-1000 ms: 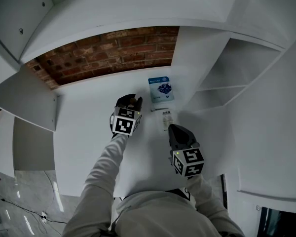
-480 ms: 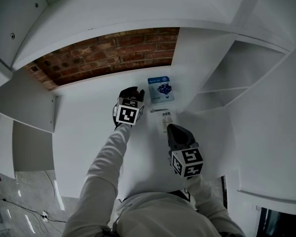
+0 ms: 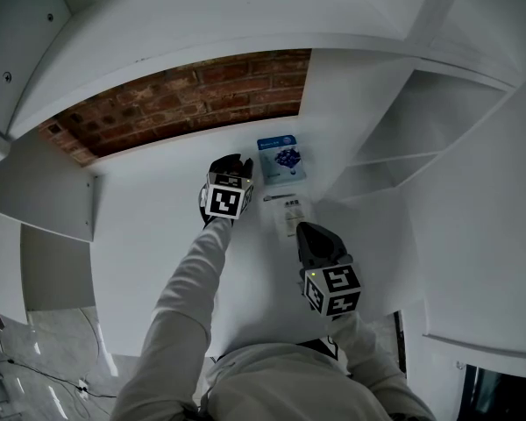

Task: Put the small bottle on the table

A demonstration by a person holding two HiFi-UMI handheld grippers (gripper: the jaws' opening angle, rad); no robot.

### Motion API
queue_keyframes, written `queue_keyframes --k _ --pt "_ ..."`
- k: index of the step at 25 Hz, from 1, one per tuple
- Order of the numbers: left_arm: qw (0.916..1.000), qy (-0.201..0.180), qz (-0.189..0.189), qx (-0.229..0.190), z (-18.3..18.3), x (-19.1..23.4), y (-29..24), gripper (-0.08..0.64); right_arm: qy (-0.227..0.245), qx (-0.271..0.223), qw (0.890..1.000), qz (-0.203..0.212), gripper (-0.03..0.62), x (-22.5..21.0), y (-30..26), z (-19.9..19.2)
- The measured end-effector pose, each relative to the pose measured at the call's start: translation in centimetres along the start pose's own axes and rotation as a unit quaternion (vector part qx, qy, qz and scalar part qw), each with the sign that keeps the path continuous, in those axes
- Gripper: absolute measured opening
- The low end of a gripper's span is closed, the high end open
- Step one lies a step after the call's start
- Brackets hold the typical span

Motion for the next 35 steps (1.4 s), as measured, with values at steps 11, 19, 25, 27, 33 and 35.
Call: queue_keyframes --k 11,19,25,27,33,35 --pt "0.9999 -0.003 -0.005 -0.013 0.4 0.1 -0.2 0.121 -0.005 0.004 1.000 -0.001 0.028 -0.1 -0.2 -0.4" --pt "0.9995 -0.001 -0.020 -0.024 1.1 -0.5 0.0 0.163 -0.006 0.006 1.000 -0.001 0.028 -0.1 -0.2 -0.5" --pt "0.9993 0.000 -0.014 -0.033 1.7 -0.3 1.2 0.206 -0.005 0.003 1.000 0.001 0.028 0.4 -0.1 -0.4" --pt "0.9991 0.007 -0.013 -0.041 1.8 -0.1 1.9 0.209 -0.003 0.000 1.000 0.002 0.028 0.7 0.0 -0.2" --pt "0.9955 0.046 -0.018 -0.080 1.9 0.0 5.1 0.208 0.002 -0.008 1.000 0.006 0.028 1.2 0.4 0.3" --pt "0.9947 0.052 -0.017 -0.087 1.7 0.1 6.3 0.207 0.004 -0.011 1.000 0.005 0.028 1.4 0.4 0.5"
Point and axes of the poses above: the fingertips, and each gripper's own axes: y backward along the fingers, x to its left, z out of its top, the point moved 1 cm from there along y, backward along the fingers, and after that the axes turned 4 degrees about y, right-handed, at the moved point
